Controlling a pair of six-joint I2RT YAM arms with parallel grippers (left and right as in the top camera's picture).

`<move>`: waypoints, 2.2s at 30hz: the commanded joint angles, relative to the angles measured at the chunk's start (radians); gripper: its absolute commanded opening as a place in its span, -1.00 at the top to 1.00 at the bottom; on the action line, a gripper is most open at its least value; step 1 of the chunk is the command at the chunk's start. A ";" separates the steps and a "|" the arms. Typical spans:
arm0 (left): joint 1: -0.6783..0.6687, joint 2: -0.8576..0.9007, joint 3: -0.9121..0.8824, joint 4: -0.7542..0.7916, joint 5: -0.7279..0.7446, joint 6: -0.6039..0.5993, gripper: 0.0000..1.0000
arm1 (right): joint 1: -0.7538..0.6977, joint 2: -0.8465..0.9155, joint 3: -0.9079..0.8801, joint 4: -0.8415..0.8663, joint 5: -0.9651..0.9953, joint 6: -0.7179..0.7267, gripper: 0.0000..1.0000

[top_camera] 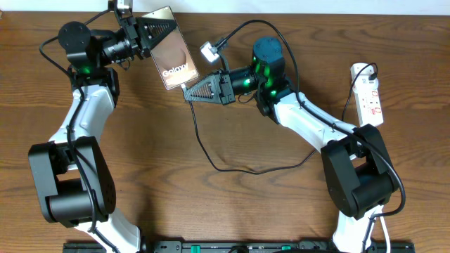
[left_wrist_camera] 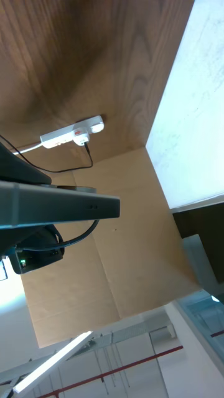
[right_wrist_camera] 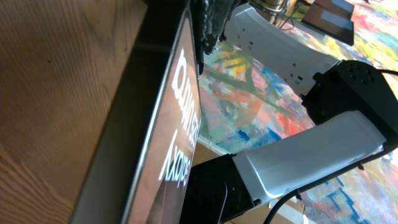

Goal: Plug charger to phone and switch on socket

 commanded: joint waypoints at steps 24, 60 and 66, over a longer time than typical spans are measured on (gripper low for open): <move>0.000 -0.028 0.016 0.012 0.006 -0.003 0.85 | -0.015 0.003 0.012 -0.018 0.028 0.024 0.98; -0.014 -0.028 0.016 0.013 0.054 0.005 0.85 | -0.011 0.003 0.012 -0.018 0.069 0.067 0.98; -0.014 -0.028 0.016 0.013 0.065 0.006 0.85 | -0.012 0.003 0.012 -0.018 0.077 0.092 0.98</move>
